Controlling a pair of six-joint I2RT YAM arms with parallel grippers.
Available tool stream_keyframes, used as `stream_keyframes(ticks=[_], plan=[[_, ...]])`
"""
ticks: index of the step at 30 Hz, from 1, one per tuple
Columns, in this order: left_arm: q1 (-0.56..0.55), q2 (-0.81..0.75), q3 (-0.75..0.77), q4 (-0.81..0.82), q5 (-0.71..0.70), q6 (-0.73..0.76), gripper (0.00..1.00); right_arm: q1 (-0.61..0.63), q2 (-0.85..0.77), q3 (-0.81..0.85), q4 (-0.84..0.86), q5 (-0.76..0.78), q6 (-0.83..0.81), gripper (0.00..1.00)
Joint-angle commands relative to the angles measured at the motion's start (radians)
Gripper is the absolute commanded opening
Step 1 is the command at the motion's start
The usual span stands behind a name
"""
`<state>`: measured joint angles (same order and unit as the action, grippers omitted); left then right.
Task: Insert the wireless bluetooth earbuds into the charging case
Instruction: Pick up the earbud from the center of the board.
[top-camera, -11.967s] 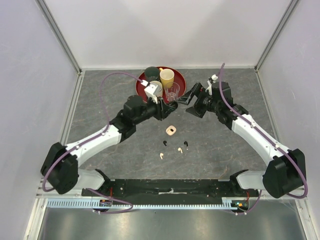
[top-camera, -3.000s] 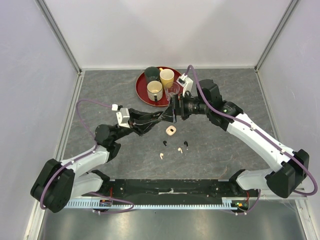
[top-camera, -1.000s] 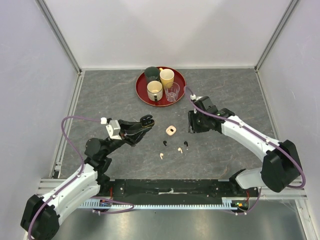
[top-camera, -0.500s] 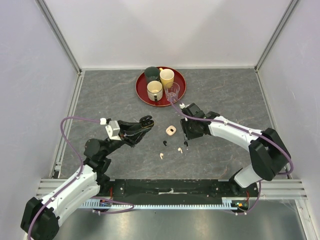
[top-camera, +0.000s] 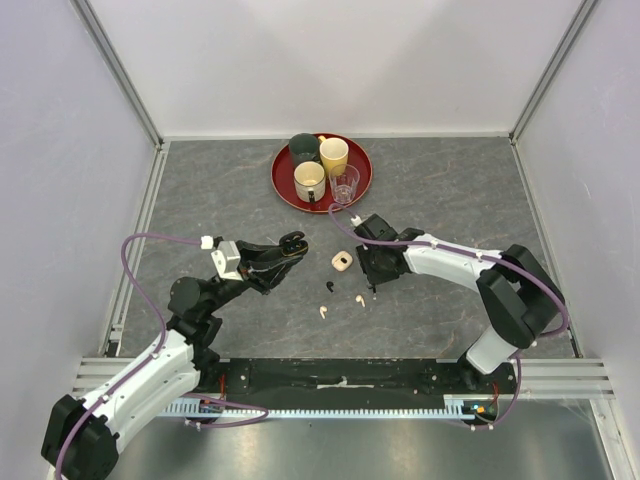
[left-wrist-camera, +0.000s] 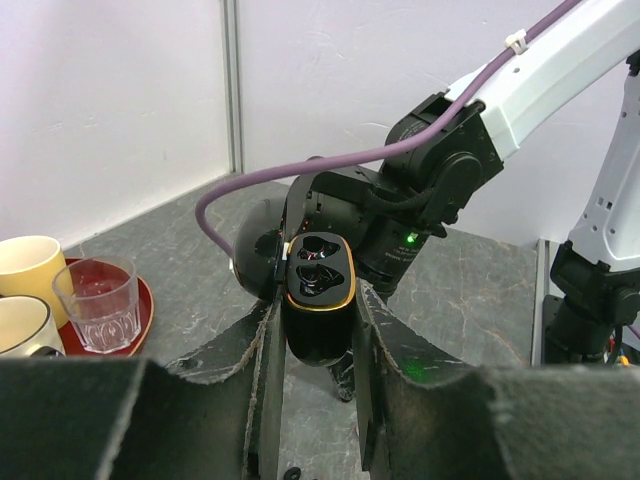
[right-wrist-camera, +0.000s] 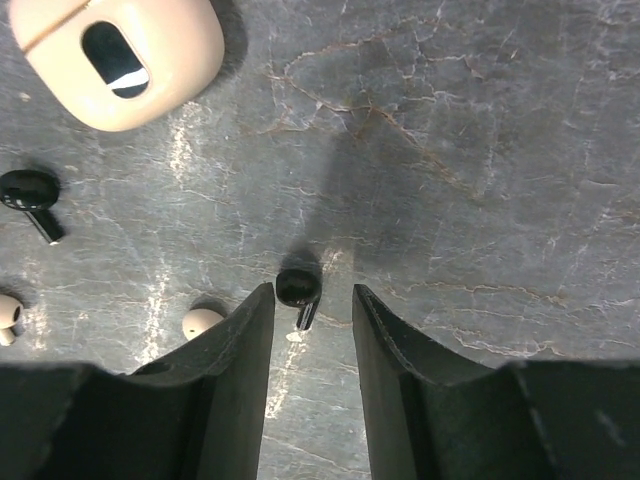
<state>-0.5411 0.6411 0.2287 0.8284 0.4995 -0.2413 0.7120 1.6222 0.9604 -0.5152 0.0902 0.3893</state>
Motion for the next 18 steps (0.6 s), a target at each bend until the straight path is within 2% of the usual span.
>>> stream_keyframes(ticks=[1, 18], plan=[[-0.003, -0.008, 0.004, 0.018, -0.007, 0.007, 0.02, 0.010, 0.022, -0.012, 0.030, 0.023, 0.008, 0.44], [-0.003, 0.022, -0.008, 0.048, -0.015, -0.006, 0.02, 0.020, 0.065, -0.005, 0.044, 0.033, 0.011, 0.41]])
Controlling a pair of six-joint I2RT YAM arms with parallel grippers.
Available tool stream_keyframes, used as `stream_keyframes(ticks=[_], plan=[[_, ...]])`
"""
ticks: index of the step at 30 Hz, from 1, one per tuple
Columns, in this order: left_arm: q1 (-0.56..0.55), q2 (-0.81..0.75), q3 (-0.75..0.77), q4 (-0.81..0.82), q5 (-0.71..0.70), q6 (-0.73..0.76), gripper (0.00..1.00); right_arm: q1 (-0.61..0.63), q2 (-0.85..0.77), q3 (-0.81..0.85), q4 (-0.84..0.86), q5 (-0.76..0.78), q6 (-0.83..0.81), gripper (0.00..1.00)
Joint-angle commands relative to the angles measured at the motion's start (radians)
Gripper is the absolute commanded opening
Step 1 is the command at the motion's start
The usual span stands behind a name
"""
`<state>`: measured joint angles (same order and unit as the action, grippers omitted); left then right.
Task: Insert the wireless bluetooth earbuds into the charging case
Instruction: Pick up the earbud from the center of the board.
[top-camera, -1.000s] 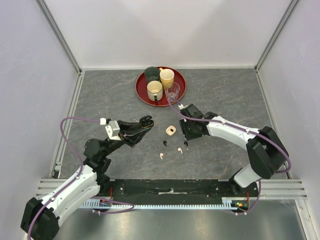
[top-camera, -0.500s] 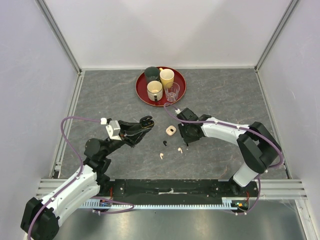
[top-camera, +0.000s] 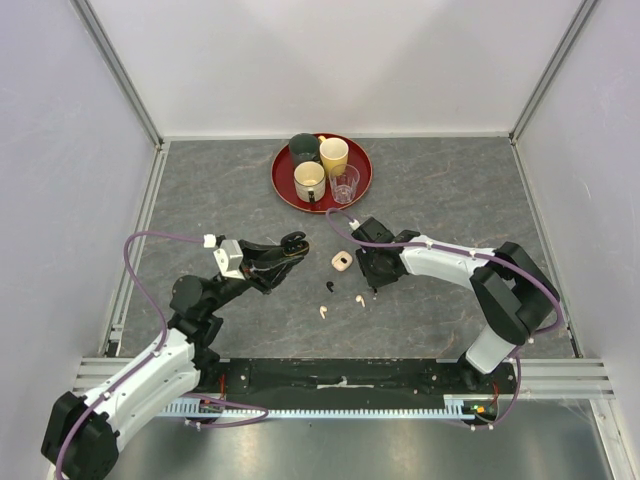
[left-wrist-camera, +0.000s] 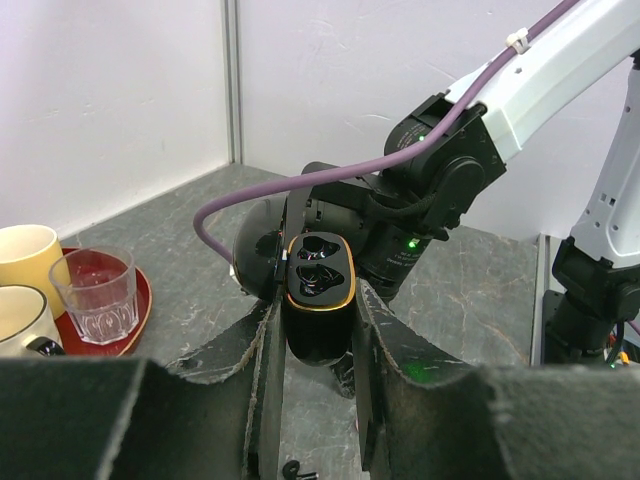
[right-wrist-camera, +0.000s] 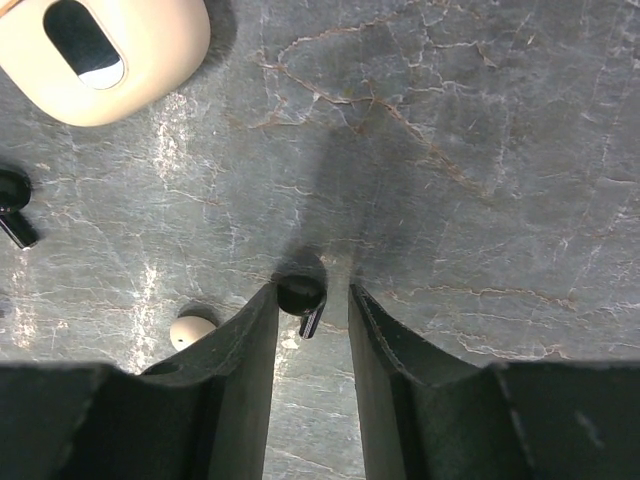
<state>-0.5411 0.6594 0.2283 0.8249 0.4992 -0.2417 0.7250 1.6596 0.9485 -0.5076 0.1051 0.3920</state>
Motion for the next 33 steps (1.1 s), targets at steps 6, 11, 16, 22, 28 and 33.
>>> stream_keyframes(ticks=[6, 11, 16, 22, 28, 33], plan=[[-0.003, 0.002, -0.007, 0.052, -0.021, -0.007, 0.02, 0.008, 0.040, 0.006, 0.041, 0.007, 0.011, 0.37], [-0.003, 0.003, -0.012, 0.057, -0.022, -0.008, 0.02, 0.008, 0.039, -0.001, 0.055, -0.005, 0.019, 0.32], [-0.003, 0.005, -0.014, 0.059, -0.027, -0.010, 0.02, 0.008, 0.042, -0.002, 0.053, -0.015, 0.030, 0.26], [-0.003, 0.008, -0.015, 0.060, -0.024, -0.010, 0.02, 0.008, 0.022, 0.001, 0.052, -0.002, 0.030, 0.18], [-0.003, 0.009, -0.015, 0.060, -0.030, -0.013, 0.02, 0.010, -0.076, 0.003, 0.084, 0.039, 0.027, 0.09], [-0.003, 0.011, -0.015, 0.063, -0.048, -0.015, 0.02, 0.013, -0.265, -0.010, 0.162, 0.103, 0.016, 0.05]])
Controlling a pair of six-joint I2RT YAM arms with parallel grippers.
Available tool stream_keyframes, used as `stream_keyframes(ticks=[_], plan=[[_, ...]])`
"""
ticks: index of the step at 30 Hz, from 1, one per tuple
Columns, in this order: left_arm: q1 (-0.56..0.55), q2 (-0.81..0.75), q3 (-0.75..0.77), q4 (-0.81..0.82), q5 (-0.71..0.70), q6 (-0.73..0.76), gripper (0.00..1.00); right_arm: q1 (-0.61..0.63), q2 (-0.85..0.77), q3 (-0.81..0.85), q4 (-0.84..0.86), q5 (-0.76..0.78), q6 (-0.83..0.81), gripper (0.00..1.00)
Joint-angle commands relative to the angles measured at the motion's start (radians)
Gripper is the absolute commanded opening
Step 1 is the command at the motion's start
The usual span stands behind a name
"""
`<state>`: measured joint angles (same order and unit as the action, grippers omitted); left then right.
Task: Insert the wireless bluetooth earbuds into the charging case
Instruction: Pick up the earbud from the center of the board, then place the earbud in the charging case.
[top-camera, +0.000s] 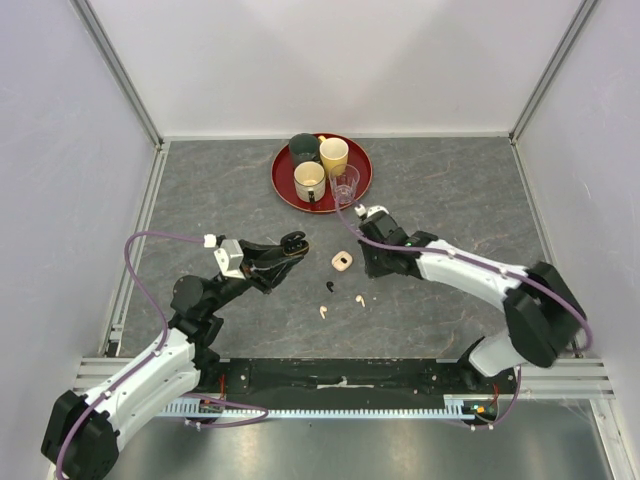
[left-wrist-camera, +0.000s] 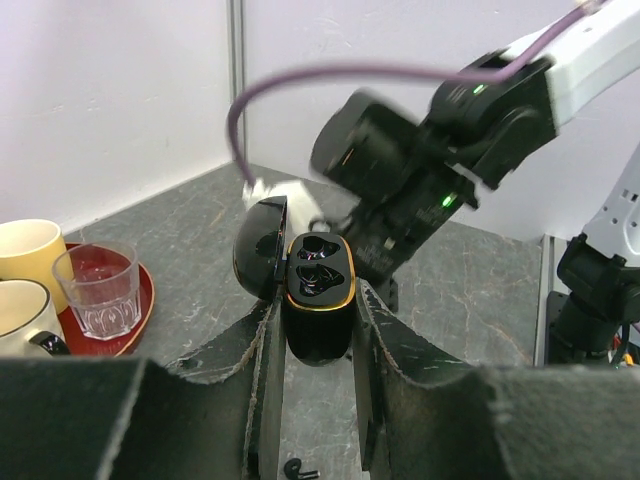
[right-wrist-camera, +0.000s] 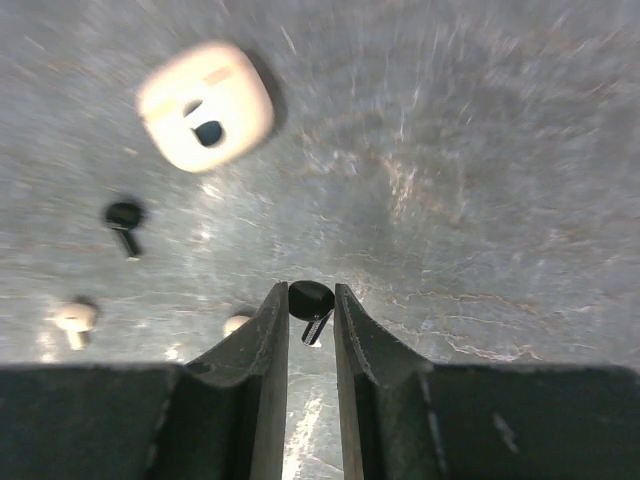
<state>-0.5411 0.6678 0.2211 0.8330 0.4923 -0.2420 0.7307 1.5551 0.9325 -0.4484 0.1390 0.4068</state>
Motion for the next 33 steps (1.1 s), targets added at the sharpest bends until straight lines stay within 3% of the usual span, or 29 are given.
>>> stream_keyframes(ticks=[1, 15, 23, 33], plan=[[-0.003, 0.001, -0.009, 0.055, -0.044, -0.016, 0.02, 0.009, -0.187, 0.006, 0.114, 0.076, -0.003, 0.04], [-0.003, 0.026, -0.002, 0.066, -0.116, -0.039, 0.02, 0.075, -0.575, -0.007, 0.442, 0.102, -0.135, 0.00], [-0.003, 0.065, 0.012, 0.092, -0.109, -0.049, 0.02, 0.189, -0.601, 0.014, 0.580, 0.031, -0.273, 0.00], [-0.003, 0.090, 0.034, 0.098, -0.095, -0.051, 0.02, 0.368, -0.587, -0.064, 0.746, 0.134, -0.431, 0.00]])
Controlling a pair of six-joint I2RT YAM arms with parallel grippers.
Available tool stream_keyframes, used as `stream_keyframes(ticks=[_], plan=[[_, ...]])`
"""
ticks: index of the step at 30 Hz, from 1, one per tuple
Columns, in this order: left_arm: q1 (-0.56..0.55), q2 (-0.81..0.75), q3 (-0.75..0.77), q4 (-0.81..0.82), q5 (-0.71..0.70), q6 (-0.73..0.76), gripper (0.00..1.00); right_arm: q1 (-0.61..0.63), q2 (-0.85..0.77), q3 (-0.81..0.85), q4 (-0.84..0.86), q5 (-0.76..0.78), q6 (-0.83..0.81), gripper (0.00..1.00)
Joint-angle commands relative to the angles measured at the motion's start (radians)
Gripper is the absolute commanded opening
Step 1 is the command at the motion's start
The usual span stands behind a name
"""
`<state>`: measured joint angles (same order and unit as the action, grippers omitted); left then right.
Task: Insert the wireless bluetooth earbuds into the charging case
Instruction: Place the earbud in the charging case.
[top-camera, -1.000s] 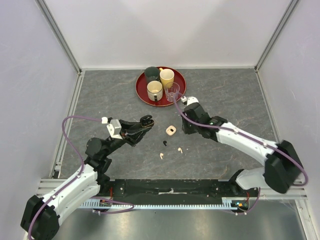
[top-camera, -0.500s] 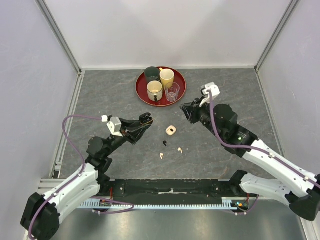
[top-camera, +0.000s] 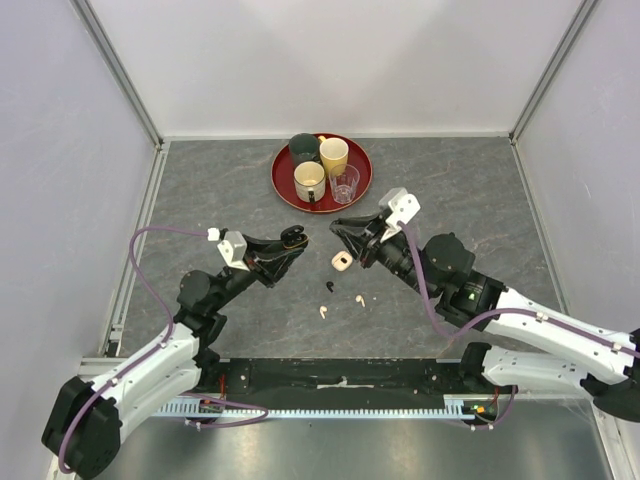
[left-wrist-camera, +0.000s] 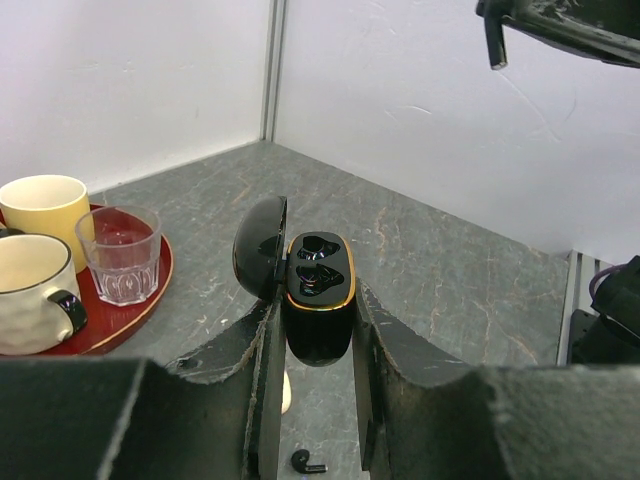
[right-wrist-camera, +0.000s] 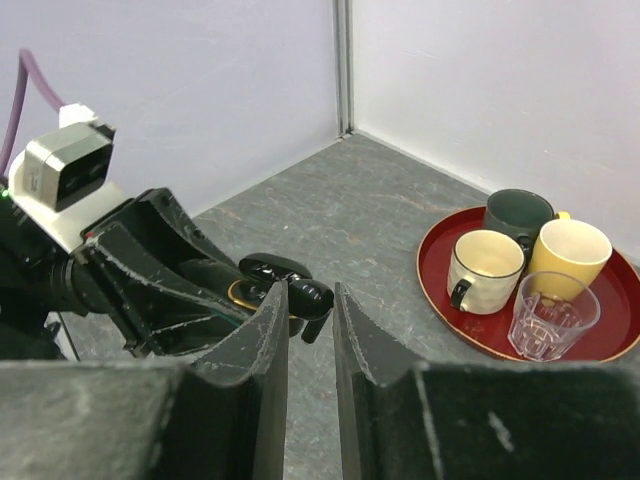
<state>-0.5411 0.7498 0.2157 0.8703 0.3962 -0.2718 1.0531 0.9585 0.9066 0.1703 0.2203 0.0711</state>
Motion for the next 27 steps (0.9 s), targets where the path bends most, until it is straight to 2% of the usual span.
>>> stream_keyframes(ticks=[1, 10, 27], plan=[[-0.003, 0.016, 0.040, 0.061, 0.006, -0.023, 0.02, 0.056, 0.020, -0.043, 0.149, 0.056, -0.115, 0.00], [-0.006, 0.023, 0.048, 0.085, 0.050, -0.001, 0.02, 0.128, 0.112, -0.077, 0.274, 0.108, -0.139, 0.00], [-0.011, 0.017, 0.045, 0.098, 0.113, 0.036, 0.02, 0.127, 0.215, -0.021, 0.275, 0.085, -0.074, 0.00]])
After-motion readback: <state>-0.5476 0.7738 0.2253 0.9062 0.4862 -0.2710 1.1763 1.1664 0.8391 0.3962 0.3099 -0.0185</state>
